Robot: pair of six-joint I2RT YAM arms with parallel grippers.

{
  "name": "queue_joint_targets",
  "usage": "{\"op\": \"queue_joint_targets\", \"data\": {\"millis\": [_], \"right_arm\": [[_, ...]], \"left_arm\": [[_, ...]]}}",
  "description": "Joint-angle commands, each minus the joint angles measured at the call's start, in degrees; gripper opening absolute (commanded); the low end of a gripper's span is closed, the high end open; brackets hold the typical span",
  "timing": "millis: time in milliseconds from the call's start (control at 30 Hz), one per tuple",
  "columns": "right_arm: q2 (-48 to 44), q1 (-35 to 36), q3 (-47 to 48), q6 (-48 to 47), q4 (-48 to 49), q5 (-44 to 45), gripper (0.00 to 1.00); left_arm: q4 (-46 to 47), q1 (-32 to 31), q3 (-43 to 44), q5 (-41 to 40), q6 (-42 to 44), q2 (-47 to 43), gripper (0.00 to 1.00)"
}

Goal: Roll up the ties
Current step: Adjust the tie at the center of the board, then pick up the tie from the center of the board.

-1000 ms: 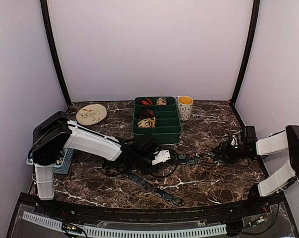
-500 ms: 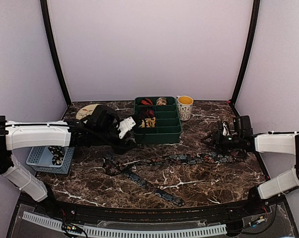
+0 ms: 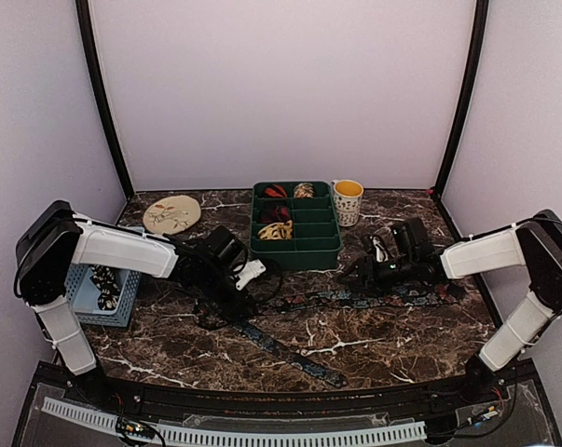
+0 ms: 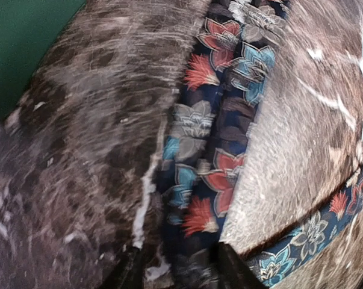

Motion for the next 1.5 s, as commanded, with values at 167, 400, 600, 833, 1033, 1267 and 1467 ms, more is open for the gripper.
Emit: {"op": "queue_joint_targets", "data": {"millis": [167,400,600,833,1033,1267,1467], "right_arm": [[2.9,0.5,1.4,-2.4,0.6,2.4,0.51],[3.9,0.5,0.6,-4.6,-1.6,3.2,0.49],[4.7,0.4,-0.4,-5.7,-2.7,3.6,0.47],[4.2,0.4,-2.0,-6.0,-3.0,3.6,0.44],[4.3,0.4,-1.9,-6.7,-3.8,4.0,0.43],[4.6,-0.2,-1.8,-7.3,-4.3,4.2,0.43],[6.6,-2.1,-3.0,-7.6,-3.0,2.8,0.42]], "left_arm": [[-0.1,-7.2,1.7,6.7,2.6,-2.1,0.01],[1.6,-14.7,0.9,13.7,4.5,-5.9,0.01],[-1.8,-15.1,1.3,8.0,6.5,-6.2,0.48],[1.4,-9.4,0.8,-0.2,6.9,-8.8,0.49],[-6.2,-9.4,1.5,-1.5,13.7,-2.1,0.39],[-2.9,-10.2,0.4,6.3,14.5,-1.4,0.48],[-4.6,-10.7,1.3,7.7,14.7,2.8,0.50]]}}
